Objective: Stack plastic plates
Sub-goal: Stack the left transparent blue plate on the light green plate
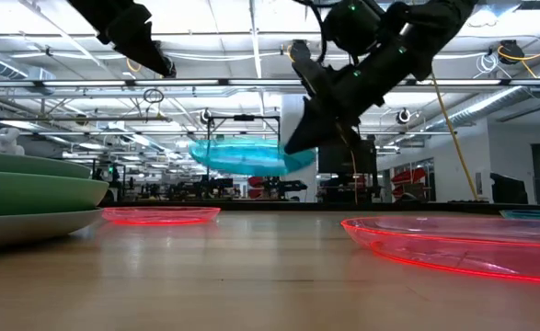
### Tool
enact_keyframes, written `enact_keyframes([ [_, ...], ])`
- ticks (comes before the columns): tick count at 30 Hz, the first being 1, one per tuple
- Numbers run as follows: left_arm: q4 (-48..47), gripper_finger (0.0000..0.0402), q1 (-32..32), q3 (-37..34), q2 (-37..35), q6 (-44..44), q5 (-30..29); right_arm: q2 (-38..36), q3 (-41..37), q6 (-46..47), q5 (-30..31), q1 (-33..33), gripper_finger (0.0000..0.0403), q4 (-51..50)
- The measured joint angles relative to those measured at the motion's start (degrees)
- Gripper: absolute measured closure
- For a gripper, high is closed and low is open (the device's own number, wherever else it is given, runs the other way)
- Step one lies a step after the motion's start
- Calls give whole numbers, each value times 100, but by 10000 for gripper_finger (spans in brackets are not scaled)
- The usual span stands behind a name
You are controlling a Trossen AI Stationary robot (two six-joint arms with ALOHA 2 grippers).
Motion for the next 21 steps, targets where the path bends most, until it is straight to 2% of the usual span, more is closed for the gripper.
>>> enact_keyframes([
  [9, 2, 256, -1, 0, 0, 119, -16, 563, 1392, -607, -134, 260, 401, -257],
  [21, -273, 256, -231, 2, -2, -77, -866, 1770, 2801, -687, -801, 324, 401, -413],
])
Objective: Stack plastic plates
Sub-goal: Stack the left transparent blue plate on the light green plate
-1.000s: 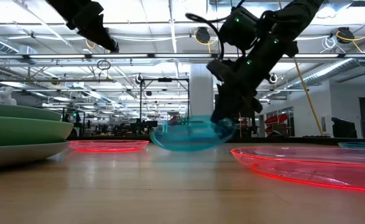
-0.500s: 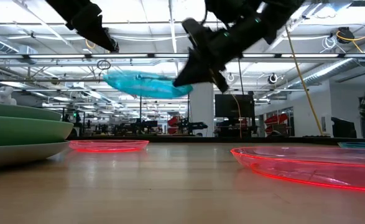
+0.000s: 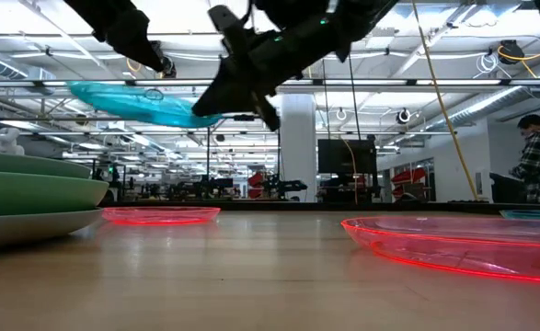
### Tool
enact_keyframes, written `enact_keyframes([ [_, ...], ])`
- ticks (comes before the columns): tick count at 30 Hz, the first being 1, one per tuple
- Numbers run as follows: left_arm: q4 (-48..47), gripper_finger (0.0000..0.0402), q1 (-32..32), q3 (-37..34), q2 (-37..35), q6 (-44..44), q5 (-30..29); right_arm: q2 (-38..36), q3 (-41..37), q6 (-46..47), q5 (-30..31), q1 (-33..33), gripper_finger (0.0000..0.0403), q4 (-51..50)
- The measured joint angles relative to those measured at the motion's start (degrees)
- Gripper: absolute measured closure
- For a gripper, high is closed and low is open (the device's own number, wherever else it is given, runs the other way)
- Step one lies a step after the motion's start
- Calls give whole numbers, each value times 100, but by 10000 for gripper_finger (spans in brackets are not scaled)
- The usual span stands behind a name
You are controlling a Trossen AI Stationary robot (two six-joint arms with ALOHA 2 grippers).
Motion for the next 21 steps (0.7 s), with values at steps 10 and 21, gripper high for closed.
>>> enact_keyframes([
  [10, -69, 256, -231, 4, -43, -31, -311, 976, 1057, 14, -437, 83, 401, -36],
  [21, -71, 256, -300, 4, -210, -98, -380, 1675, 1848, -6, -554, 197, 401, -163],
])
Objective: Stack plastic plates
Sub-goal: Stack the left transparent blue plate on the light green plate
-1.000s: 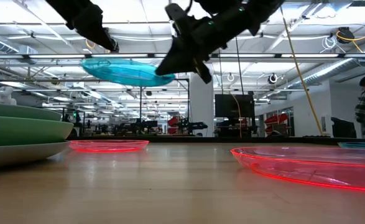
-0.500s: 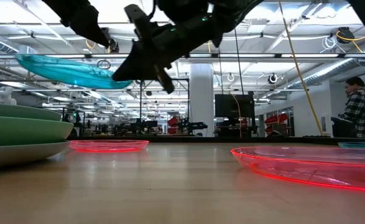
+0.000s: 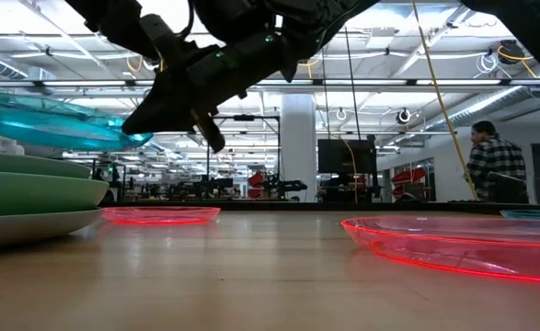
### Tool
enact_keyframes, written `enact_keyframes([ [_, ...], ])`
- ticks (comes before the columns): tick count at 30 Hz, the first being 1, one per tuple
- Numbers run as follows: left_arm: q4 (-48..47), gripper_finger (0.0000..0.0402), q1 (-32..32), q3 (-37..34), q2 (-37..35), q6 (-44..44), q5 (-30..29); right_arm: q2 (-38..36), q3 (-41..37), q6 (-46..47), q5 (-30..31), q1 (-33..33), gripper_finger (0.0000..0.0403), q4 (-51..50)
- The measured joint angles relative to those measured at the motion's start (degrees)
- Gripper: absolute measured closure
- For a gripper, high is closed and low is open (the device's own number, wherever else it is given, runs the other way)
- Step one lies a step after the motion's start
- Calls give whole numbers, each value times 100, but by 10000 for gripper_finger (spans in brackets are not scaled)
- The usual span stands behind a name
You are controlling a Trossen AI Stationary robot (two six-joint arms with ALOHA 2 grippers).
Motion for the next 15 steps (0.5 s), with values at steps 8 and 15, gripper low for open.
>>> enact_keyframes([
  [8, 1, 256, -7, 0, -23, -6, 0, 31, 42, -16, 183, 2, 401, -96],
  [15, 3, 256, -7, 0, -23, -4, 2, 31, 43, 119, 181, 0, 381, -116],
])
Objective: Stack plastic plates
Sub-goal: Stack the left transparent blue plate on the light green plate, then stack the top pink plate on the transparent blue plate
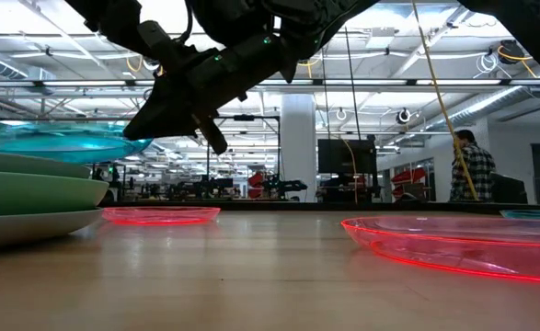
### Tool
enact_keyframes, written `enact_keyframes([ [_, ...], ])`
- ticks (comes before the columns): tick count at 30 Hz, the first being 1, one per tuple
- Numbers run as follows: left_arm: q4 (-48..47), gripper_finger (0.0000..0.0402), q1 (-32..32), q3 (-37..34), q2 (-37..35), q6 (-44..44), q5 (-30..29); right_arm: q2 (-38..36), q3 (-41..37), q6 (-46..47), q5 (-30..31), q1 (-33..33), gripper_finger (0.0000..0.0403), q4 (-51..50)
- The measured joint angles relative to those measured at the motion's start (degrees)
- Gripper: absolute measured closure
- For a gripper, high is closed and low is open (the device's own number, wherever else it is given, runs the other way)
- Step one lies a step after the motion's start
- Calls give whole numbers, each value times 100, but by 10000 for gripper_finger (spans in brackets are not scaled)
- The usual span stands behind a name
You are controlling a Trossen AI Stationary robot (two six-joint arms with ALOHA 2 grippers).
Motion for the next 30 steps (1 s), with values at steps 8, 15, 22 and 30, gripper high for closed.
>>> enact_keyframes([
  [8, 1, 256, 0, 0, 0, 2, 0, 0, 0, 32, 0, 0, 352, 12],
  [15, 2, 256, 0, 0, 0, 3, 0, 0, -2, 5, 1, 0, 320, 24],
  [22, 2, 256, 0, 0, 2, -37, 8, -44, -2, -255, -8, -4, 287, -65],
  [30, 4, 256, 0, 0, 4, -165, 284, -527, -4, -1282, 18, -3, 291, -1203],
])
